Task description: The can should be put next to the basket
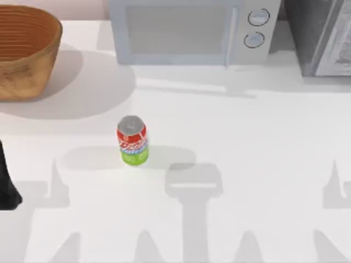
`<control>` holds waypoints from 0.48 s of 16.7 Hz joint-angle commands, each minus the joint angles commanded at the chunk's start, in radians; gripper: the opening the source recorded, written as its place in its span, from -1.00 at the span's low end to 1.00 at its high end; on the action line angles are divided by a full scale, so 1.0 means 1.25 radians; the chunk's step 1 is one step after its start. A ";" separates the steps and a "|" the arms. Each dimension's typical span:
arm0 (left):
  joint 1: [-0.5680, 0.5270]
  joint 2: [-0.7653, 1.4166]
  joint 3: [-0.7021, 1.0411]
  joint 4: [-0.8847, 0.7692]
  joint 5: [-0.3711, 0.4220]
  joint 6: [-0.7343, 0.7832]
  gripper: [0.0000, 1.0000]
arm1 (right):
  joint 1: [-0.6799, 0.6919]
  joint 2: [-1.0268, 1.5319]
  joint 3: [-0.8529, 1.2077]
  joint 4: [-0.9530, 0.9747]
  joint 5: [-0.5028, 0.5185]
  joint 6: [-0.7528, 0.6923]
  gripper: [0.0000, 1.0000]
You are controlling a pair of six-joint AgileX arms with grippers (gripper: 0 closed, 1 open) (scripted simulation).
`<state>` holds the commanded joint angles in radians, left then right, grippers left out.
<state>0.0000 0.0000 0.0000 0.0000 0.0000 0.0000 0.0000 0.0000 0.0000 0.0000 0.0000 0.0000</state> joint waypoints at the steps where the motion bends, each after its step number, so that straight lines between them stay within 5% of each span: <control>1: 0.000 0.000 0.000 0.000 0.000 0.000 1.00 | 0.000 0.000 0.000 0.000 0.000 0.000 1.00; 8: -0.048 0.161 0.137 -0.101 0.012 0.025 1.00 | 0.000 0.000 0.000 0.000 0.000 0.000 1.00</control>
<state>-0.0603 0.2016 0.1716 -0.1259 0.0151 0.0313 0.0000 0.0000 0.0000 0.0000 0.0000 0.0000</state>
